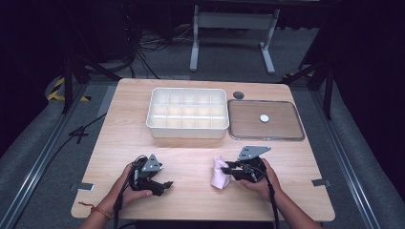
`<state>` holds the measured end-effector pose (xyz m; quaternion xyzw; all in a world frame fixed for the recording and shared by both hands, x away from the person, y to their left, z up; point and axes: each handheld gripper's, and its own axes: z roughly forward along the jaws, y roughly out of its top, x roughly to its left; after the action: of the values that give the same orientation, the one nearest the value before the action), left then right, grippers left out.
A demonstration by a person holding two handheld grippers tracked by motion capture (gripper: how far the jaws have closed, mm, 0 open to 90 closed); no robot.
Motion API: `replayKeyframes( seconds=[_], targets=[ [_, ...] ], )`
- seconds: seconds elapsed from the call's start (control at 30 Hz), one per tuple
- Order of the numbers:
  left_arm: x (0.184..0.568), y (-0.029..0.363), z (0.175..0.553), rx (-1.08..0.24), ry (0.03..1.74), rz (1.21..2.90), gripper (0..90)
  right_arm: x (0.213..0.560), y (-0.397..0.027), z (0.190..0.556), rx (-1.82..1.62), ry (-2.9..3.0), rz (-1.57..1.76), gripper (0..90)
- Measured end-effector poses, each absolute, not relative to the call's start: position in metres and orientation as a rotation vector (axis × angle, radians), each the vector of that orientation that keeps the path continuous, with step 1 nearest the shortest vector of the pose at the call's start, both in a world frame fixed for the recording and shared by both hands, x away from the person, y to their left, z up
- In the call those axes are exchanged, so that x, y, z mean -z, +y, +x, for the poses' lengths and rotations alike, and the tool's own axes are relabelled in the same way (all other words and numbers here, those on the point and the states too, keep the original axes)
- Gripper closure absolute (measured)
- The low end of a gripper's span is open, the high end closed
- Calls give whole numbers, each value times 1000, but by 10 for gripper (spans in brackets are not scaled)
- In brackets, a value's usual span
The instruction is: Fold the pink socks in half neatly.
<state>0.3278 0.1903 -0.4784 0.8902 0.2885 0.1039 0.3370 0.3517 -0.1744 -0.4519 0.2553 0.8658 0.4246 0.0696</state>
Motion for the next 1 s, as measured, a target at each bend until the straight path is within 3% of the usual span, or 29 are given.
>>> replayKeyframes(
  seconds=[1.0],
  targets=[
    [483,193,326,-290,760,2279,142,430,-195,349,-1294,2481,712,739]
  ],
)
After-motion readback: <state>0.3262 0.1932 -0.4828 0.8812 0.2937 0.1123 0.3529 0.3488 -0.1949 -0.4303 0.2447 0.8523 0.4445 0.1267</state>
